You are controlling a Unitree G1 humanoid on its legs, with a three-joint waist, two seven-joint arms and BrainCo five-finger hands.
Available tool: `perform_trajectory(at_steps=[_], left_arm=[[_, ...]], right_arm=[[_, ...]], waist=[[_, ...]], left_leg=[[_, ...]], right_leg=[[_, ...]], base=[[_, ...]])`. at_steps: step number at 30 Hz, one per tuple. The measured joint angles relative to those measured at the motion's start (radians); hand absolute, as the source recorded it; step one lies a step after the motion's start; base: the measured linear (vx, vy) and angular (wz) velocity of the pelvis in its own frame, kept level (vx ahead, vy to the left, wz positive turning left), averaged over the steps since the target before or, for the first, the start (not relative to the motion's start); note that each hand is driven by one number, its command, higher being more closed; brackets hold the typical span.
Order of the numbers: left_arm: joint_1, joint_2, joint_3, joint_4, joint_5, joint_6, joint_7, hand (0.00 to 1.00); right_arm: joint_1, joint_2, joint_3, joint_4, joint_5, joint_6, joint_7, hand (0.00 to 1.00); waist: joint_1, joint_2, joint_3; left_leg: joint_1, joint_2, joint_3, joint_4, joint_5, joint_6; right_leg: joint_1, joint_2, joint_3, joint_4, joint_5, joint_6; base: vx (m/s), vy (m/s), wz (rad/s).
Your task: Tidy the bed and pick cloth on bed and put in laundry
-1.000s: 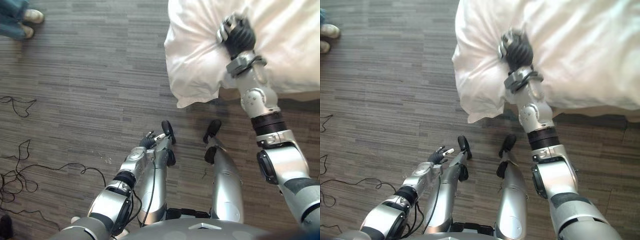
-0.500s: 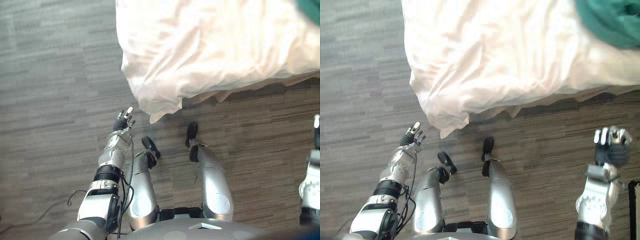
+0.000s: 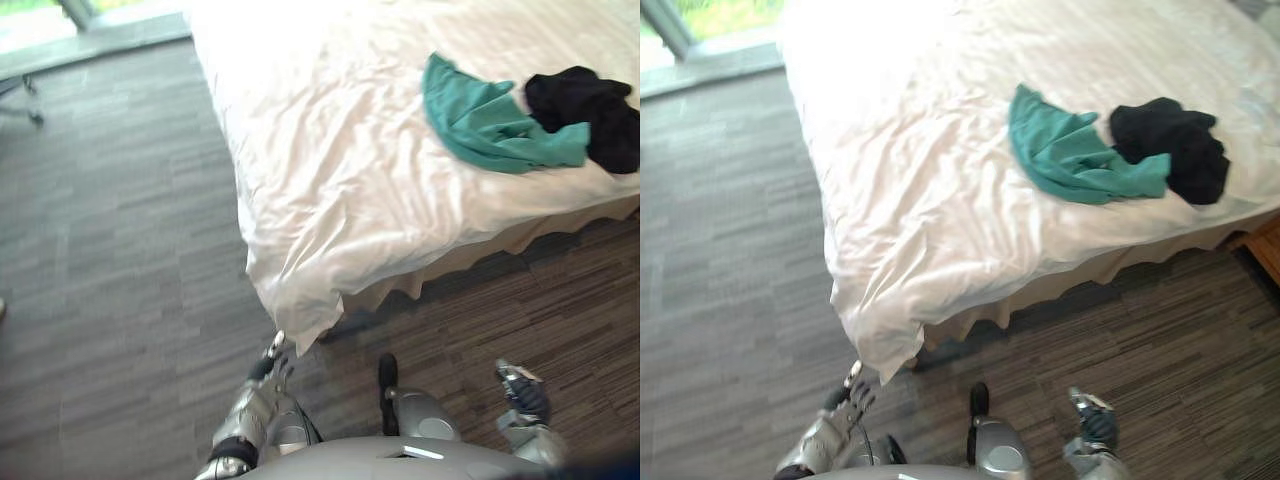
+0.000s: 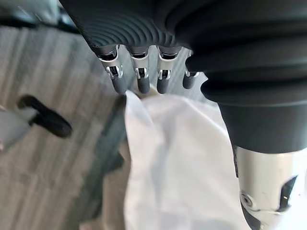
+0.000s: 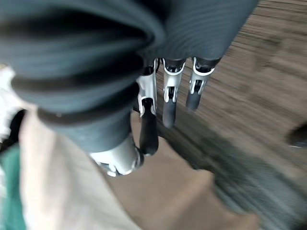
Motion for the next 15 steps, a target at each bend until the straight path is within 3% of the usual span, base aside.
perform_trajectory(at_steps=[1,3,6,8,11,15], left_arm=[[0.006,-0.006,0.0,0.006,0.033,-0.008,0.0,0.0],[0.005,-0.007,0.0,0.023,0.073,-0.012,-0.002,0.0],[0.008,-0.006,0.004,0.035,0.148,0.046,-0.024,0.0],[0.005,0.017,-0.001,0.032,0.217,0.06,-0.058,0.0],[0.004,0.016,-0.003,0.023,0.219,0.088,-0.055,0.0],[0.007,0.009,-0.005,0.023,0.236,0.119,-0.055,0.0]], right_arm=[[0.004,0.001,0.003,0.041,-0.041,0.0,-0.005,0.0],[0.007,0.01,0.018,0.087,-0.094,0.0,-0.024,0.0],[0.009,0.02,0.045,0.104,-0.159,-0.009,-0.046,0.0],[0.015,0.038,0.1,0.112,-0.163,-0.032,-0.049,0.0],[0.033,0.043,0.107,0.11,-0.165,-0.071,-0.043,0.0],[0.045,0.027,0.118,0.126,-0.163,-0.1,-0.044,0.0]], waist=[[-0.001,0.025,-0.017],[-0.011,0.033,-0.028],[-0.016,0.015,-0.037],[-0.015,-0.029,-0.04],[-0.017,-0.027,-0.045],[-0.033,-0.011,-0.036]], left_leg=[[0.023,0.0,0.006,-0.009,-0.02,-0.006],[0.057,-0.009,0.012,-0.03,-0.033,-0.011],[0.111,-0.014,0.04,-0.06,-0.073,-0.029],[0.143,-0.033,0.101,-0.072,-0.097,-0.024],[0.162,-0.03,0.183,-0.07,-0.103,-0.016],[0.207,-0.029,0.216,-0.07,-0.096,-0.028]], right_leg=[[0.018,0.007,0.013,-0.022,0.011,0.006],[0.049,0.007,0.025,-0.054,0.031,0.015],[0.089,0.015,0.052,-0.098,0.066,0.026],[0.088,0.005,0.078,-0.113,0.087,0.034],[0.052,-0.036,-0.09,-0.051,0.057,0.011],[0.018,-0.04,-0.158,0.109,0.006,0.001]], base=[[0.03,0.089,-0.43],[-0.03,0.113,-0.25],[-0.13,0.113,-0.37],[-0.21,0.027,-0.66],[-0.1,0.029,-0.68],[0.06,0.013,-0.45]])
